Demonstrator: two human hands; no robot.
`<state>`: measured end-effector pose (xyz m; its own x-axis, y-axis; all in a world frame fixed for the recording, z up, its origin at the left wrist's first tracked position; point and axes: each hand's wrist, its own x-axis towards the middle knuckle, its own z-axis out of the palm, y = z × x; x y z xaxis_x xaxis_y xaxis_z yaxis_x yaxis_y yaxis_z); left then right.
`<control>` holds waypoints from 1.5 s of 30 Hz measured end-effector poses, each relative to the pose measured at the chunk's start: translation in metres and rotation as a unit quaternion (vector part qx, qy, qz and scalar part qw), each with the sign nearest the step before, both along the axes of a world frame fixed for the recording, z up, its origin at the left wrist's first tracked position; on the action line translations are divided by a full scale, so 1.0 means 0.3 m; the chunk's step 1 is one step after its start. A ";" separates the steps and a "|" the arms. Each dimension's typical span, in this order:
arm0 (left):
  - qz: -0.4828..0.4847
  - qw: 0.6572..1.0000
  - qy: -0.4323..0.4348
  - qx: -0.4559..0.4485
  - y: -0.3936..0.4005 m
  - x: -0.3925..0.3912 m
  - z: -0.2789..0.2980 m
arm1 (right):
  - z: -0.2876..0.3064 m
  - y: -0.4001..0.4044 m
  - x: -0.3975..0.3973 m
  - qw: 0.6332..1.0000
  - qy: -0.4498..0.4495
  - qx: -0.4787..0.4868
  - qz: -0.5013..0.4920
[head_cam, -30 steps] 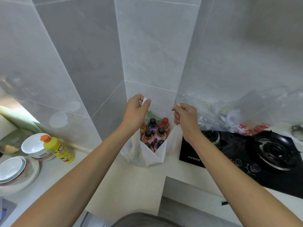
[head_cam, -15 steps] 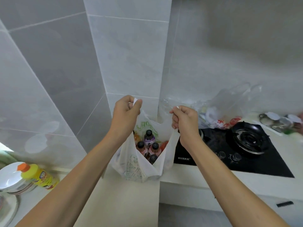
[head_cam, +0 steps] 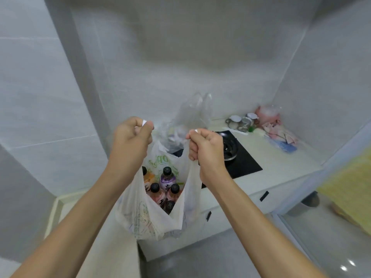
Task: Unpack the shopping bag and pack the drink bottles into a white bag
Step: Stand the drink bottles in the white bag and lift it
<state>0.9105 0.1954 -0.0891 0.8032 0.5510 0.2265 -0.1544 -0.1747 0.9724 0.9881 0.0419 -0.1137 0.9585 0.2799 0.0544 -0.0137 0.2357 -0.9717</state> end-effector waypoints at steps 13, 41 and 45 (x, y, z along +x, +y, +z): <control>-0.067 0.998 -0.010 -0.014 -0.785 0.548 -0.036 | 0.032 -0.808 0.460 0.997 -0.022 -0.038 -0.065; -0.156 0.983 0.056 0.075 -1.397 1.833 -0.102 | -0.007 -1.442 1.712 0.980 -0.032 -0.116 -0.158; -0.114 0.986 0.077 0.094 -1.381 1.941 -0.105 | -0.031 -1.430 1.878 0.987 -0.041 -0.110 -0.108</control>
<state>1.4929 -0.2188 -0.1207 0.9345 0.3114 0.1726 -0.0635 -0.3313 0.9414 1.5515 -0.3871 -0.1230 0.9921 0.0828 0.0943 0.0940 0.0070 -0.9955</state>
